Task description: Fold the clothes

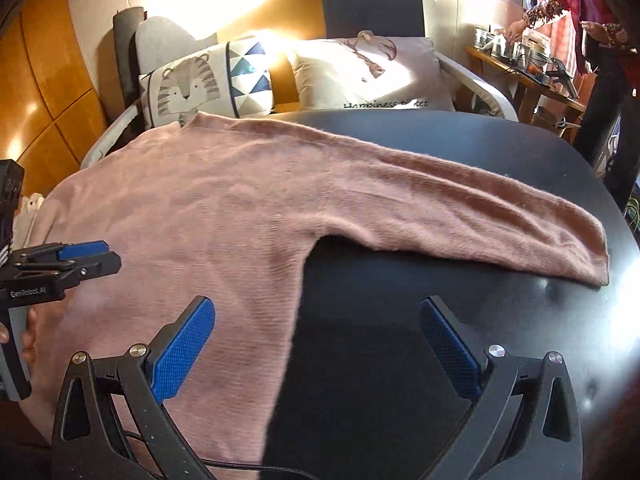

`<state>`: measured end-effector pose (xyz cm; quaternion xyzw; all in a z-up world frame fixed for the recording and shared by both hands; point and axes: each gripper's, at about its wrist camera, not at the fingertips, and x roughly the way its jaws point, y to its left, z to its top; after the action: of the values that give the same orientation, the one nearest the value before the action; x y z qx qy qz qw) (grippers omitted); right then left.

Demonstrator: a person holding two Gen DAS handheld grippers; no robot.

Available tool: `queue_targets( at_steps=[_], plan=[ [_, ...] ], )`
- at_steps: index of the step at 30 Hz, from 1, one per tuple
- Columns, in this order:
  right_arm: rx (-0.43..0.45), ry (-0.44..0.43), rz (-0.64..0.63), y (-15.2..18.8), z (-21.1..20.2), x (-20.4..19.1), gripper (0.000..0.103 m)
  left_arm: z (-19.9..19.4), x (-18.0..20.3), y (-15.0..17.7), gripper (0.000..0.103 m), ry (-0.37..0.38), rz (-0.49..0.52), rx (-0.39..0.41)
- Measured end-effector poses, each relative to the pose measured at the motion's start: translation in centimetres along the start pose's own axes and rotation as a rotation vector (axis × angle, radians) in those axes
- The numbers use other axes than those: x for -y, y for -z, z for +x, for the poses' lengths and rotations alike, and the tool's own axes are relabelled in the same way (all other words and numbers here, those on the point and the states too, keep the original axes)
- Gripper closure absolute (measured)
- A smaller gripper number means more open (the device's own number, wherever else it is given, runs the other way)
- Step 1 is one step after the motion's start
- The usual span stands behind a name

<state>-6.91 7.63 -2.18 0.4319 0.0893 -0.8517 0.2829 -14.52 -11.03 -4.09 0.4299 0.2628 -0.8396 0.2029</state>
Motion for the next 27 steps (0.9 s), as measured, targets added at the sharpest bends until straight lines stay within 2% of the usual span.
queue_targets(
  at_steps=[2, 8, 11, 13, 15, 21, 27],
  plan=[
    [0.006, -0.028, 0.010, 0.8, -0.1, -2.2, 0.000, -0.6, -0.9, 1.2, 0.044, -0.002, -0.017, 0.003],
    [0.047, -0.040, -0.061, 3.0, -0.1, -8.5, 0.000, -2.4, -2.7, 3.9, 0.044, -0.016, -0.030, 0.018],
    [0.029, -0.023, -0.116, 4.1, 1.2, -10.1, 0.000, -3.2, -3.9, 4.8, 0.044, -0.011, -0.044, 0.032],
    [-0.005, 0.004, -0.147, 4.8, 2.4, -10.3, 0.000, -3.7, -4.3, 5.2, 0.044, -0.009, -0.040, 0.040],
    [-0.037, -0.007, -0.148, 5.5, 3.4, -9.7, 0.000, -4.0, -4.6, 5.5, 0.044, -0.007, -0.027, 0.049],
    [-0.049, -0.021, -0.149, 5.2, 3.3, -8.0, 0.000, -3.9, -4.5, 5.8, 0.044, -0.013, 0.019, 0.067],
    [-0.045, -0.027, -0.160, 5.3, 3.5, -7.1, 0.000, -3.7, -4.1, 6.1, 0.044, -0.035, 0.002, 0.076]
  ],
)
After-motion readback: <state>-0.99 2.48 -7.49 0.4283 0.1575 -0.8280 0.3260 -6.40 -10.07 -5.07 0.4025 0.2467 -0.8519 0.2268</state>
